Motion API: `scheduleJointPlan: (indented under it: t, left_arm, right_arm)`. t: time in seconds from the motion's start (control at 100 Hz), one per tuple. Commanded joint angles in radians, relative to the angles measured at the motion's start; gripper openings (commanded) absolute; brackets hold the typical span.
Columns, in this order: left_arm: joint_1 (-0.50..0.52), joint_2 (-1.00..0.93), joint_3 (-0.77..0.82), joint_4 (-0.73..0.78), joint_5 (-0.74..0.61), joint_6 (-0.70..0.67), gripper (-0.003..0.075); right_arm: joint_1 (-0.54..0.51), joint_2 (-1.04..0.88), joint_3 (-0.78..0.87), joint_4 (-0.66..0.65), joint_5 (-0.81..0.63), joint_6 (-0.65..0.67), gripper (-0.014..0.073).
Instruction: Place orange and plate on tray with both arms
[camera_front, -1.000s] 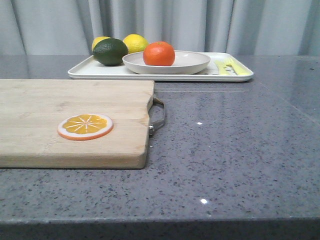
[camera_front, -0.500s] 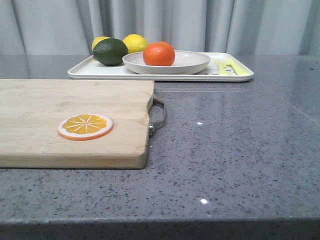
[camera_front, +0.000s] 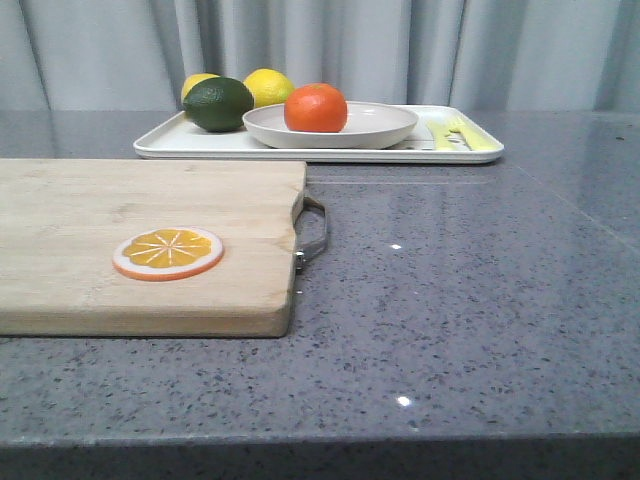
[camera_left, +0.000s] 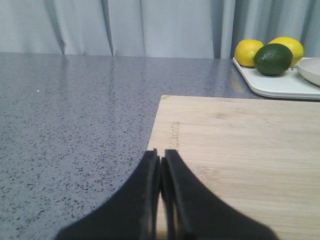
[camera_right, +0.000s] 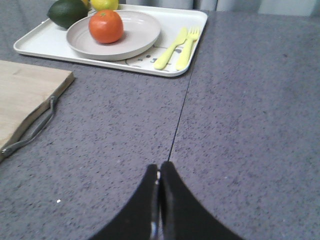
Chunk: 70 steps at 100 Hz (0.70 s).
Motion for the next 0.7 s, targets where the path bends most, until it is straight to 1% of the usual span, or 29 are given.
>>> scheduleJointPlan:
  t: [0.0, 0.15, 0.28, 0.39, 0.53, 0.69]
  left_arm:
    - [0.001, -0.033, 0.009, -0.002, -0.070, -0.012, -0.0020]
    - [0.001, -0.033, 0.009, -0.002, -0.070, -0.012, -0.0020]
    - [0.001, -0.033, 0.009, -0.002, -0.070, -0.012, -0.0020]
    - [0.001, -0.033, 0.009, -0.002, -0.070, -0.012, -0.0020]
    - [0.001, -0.033, 0.009, -0.002, -0.070, -0.012, -0.0020]
    - [0.001, -0.033, 0.009, -0.002, -0.070, -0.012, -0.0020]
  right_arm:
    - [-0.006, -0.011, 0.037, -0.048, -0.230, -0.007, -0.0067]
    - [-0.053, -0.074, 0.174, -0.103, -0.480, 0.019, -0.0067]
    - [-0.119, -0.134, 0.273, -0.202, -0.619, 0.128, -0.0067]
    - [-0.164, -0.197, 0.344, -0.254, -0.653, 0.179, -0.0067]
    - [-0.195, -0.273, 0.415, -0.254, -0.653, 0.179, -0.0067]
    - [-0.201, -0.366, 0.484, -0.254, -0.646, 0.179, -0.0067]
